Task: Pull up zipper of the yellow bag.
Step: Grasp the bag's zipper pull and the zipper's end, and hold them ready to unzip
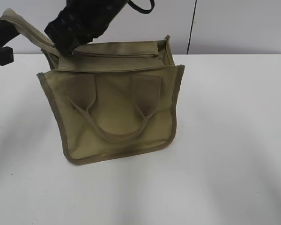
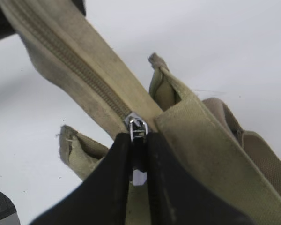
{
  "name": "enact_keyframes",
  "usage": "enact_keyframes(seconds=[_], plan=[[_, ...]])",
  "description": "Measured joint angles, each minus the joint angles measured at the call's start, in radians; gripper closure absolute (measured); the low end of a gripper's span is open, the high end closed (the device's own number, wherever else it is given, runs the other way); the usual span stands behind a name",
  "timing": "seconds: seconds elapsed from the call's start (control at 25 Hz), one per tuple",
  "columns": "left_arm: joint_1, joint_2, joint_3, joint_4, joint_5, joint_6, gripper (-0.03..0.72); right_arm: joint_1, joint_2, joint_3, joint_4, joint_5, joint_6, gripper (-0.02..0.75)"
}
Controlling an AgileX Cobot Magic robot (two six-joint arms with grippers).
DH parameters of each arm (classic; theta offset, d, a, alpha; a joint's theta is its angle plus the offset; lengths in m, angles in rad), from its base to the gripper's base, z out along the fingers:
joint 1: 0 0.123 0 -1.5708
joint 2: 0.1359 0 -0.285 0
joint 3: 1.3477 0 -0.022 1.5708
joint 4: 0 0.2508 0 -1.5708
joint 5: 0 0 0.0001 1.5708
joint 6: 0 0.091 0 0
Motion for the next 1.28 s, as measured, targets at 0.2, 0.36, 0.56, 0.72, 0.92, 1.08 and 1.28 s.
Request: enact_keyframes(seconds=[0.2,0.36,0.56,0.72,0.92,1.08,1.28], plan=[[0.0,0.0,0.0,-0.004,0.026,0.0,0.683,0.0,0.0,-0.025,-0.057,0.085,0.047,0.671],[-0.001,0.0,0.0,-0.002,0.062,0.0,0.683,0.003,0.0,-0.028,-0.136,0.138,0.114,0.671],[-0.001,0.0,0.0,-0.001,0.074,0.0,0.683,-0.002,0.0,-0.03,-0.22,0.208,0.187,0.672],[0.0,0.0,0.0,-0.001,0.102,0.0,0.683,-0.033,0.0,-0.03,-0.226,0.272,0.205,0.672],[0.02,0.0,0.0,-0.001,0.125,0.0,0.683,-0.093,0.0,-0.03,-0.226,0.296,0.22,0.672],[0.02,0.0,0.0,-0.003,0.126,0.0,0.683,-0.147,-0.023,-0.03,-0.235,0.309,0.222,0.672],[0.021,0.0,0.0,-0.005,0.126,0.0,0.683,-0.232,-0.08,-0.001,-0.241,0.315,0.223,0.672]])
